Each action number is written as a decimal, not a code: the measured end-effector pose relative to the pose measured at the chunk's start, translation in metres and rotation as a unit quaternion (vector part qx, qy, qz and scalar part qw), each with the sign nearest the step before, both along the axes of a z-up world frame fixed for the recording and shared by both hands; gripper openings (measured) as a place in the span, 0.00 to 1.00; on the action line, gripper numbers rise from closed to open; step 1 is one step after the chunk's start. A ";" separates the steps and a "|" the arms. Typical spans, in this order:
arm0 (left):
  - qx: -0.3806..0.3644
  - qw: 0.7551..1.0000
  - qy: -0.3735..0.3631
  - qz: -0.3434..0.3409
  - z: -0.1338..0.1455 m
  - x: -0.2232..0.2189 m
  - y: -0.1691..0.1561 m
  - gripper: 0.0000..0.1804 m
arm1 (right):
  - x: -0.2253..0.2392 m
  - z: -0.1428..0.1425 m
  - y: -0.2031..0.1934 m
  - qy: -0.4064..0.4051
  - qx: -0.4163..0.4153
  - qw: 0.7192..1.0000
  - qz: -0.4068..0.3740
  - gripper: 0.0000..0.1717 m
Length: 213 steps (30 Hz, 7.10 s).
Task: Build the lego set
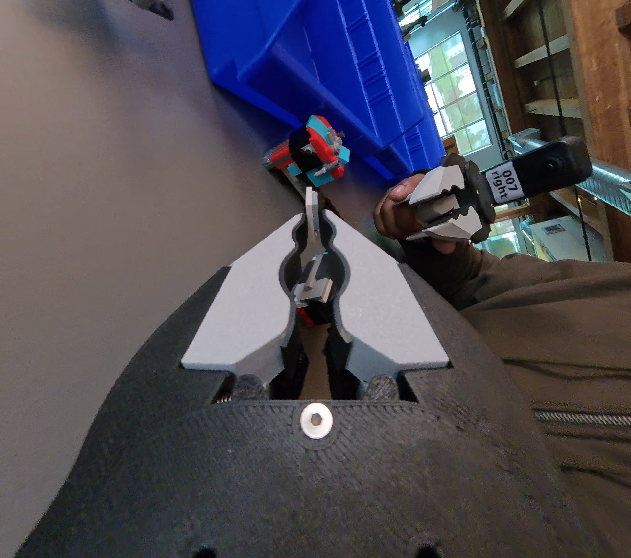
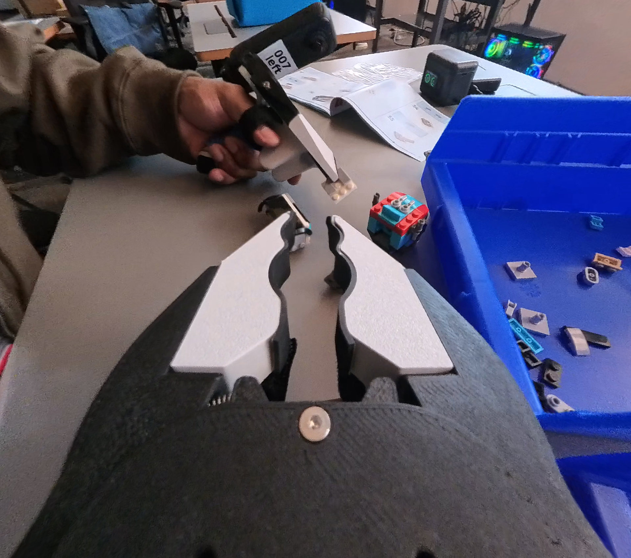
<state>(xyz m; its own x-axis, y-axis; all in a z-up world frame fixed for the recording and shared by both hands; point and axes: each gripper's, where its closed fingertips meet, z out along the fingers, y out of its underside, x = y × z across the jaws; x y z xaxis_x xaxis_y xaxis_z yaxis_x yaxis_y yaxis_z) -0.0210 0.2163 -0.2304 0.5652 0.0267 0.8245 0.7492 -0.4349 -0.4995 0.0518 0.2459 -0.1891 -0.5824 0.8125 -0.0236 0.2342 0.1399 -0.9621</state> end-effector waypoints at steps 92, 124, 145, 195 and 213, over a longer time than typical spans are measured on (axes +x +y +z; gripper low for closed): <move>0.129 0.933 0.331 0.062 0.047 -0.078 -0.029 0.31 | -0.002 0.037 -0.046 0.052 -0.220 0.973 -0.042 0.35; 0.068 0.952 0.293 0.045 0.026 -0.079 -0.024 0.26 | 0.013 0.022 0.051 -0.008 -0.267 0.958 -0.106 0.09; 0.085 0.953 0.287 0.053 0.032 -0.081 -0.027 0.18 | 0.013 0.022 0.048 -0.016 -0.273 0.958 -0.092 0.01; 0.094 0.949 0.293 0.065 0.035 -0.082 -0.029 0.00 | 0.014 0.022 0.048 -0.015 -0.277 0.957 -0.088 0.01; 0.079 0.948 0.301 0.072 0.032 -0.085 -0.028 0.00 | 0.016 0.025 0.048 -0.005 -0.279 0.956 -0.086 0.01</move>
